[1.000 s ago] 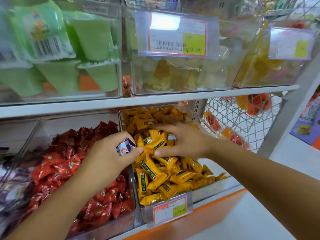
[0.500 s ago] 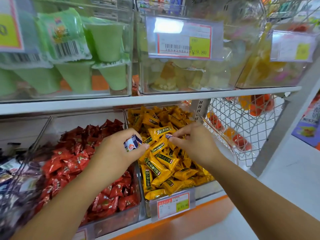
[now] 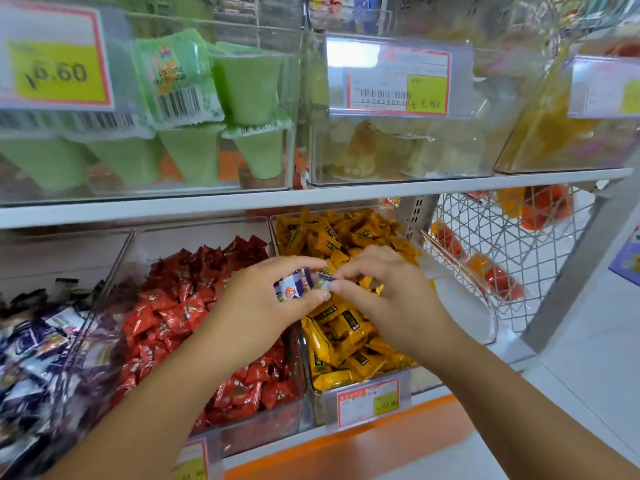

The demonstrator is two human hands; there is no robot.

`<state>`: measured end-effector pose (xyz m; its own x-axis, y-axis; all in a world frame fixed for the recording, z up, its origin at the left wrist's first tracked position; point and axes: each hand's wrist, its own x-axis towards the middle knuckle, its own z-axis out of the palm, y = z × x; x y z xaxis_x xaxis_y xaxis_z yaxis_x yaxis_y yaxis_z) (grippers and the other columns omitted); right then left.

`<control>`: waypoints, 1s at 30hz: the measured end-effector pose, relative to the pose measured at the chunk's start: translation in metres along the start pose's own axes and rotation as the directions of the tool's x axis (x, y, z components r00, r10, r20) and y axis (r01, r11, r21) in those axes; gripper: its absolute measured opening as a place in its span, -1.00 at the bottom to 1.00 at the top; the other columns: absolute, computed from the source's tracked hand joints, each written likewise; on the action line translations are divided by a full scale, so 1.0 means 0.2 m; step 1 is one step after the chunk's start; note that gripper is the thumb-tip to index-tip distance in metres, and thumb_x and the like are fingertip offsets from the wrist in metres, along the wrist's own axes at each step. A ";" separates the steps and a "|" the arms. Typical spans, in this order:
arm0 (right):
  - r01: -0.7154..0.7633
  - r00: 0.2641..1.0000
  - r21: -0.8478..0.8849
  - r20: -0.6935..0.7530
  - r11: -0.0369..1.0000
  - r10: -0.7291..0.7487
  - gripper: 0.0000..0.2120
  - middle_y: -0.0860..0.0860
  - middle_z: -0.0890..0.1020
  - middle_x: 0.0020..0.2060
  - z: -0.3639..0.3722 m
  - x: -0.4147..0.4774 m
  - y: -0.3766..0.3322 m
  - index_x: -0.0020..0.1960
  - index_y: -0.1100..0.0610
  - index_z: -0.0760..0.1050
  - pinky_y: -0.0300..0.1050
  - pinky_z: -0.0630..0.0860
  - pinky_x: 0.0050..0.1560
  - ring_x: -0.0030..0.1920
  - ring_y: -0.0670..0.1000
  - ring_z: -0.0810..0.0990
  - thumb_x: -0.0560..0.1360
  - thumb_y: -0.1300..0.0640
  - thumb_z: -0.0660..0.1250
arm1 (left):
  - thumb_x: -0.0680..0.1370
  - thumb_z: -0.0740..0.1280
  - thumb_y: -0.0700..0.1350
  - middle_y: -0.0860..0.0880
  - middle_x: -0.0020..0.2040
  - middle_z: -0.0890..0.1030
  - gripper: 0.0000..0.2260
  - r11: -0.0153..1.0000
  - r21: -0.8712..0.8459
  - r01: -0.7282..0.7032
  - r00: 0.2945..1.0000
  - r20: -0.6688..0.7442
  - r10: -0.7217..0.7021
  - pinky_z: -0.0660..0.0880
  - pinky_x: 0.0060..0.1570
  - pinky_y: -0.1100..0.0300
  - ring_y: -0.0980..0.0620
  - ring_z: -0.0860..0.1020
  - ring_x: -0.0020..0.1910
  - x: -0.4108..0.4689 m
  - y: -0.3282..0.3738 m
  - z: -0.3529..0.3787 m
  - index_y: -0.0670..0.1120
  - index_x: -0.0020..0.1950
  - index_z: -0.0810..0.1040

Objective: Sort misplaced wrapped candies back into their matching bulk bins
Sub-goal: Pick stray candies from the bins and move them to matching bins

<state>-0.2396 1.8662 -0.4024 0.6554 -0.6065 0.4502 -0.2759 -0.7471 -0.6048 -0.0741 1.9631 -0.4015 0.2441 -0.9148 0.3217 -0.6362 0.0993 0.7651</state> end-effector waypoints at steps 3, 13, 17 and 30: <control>-0.047 0.999 0.097 0.010 0.994 0.046 -0.90 -0.24 0.59 -0.12 0.00 0.03 -0.02 -0.02 -0.15 0.62 -0.33 0.30 0.03 0.07 -0.19 0.44 0.53 0.00 0.34 | 0.45 0.47 -0.04 0.17 -0.12 0.63 -0.84 0.999 0.043 -0.016 0.998 -0.057 0.019 0.38 -0.21 0.48 0.23 0.55 -0.13 0.00 0.01 0.00 0.21 -0.03 0.62; 0.138 0.940 -0.489 0.339 0.862 0.042 -0.41 -0.18 -0.06 0.54 0.08 -0.06 0.17 0.33 -0.41 0.23 0.44 -0.25 0.40 0.53 0.10 -0.30 0.32 -0.47 0.04 | 0.48 0.43 -0.04 0.18 -0.19 0.60 -0.92 0.996 0.037 0.084 0.988 -0.134 -0.078 0.35 -0.28 0.53 0.29 0.52 -0.24 0.01 -0.03 -0.01 0.14 -0.12 0.57; 0.107 0.961 -0.523 0.272 0.846 0.047 -0.47 -0.12 0.16 0.50 0.02 -0.05 0.30 0.27 -0.40 0.26 0.48 -0.02 0.38 0.54 0.18 -0.07 0.30 -0.36 0.08 | 0.49 0.41 -0.01 0.13 -0.20 0.59 -0.95 0.994 0.063 0.087 0.992 -0.098 -0.081 0.36 -0.29 0.51 0.26 0.51 -0.25 0.02 -0.02 0.01 0.14 -0.10 0.58; -0.146 0.901 -0.489 0.294 0.860 0.320 -0.43 -0.12 0.12 0.51 -0.26 -0.07 0.42 0.32 -0.24 0.42 0.13 0.26 0.41 0.50 0.07 0.08 0.36 -0.07 0.51 | 0.50 0.40 0.02 0.18 -0.20 0.59 -0.96 0.993 0.075 0.091 0.992 -0.090 -0.085 0.36 -0.30 0.51 0.26 0.52 -0.24 0.03 -0.05 0.01 0.16 -0.09 0.57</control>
<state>-0.3088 1.7984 -0.4262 0.7089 -0.7051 0.0193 -0.6765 -0.6874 -0.2643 -0.0671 1.9569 -0.4084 0.3620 -0.8809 0.3049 -0.6645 -0.0145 0.7471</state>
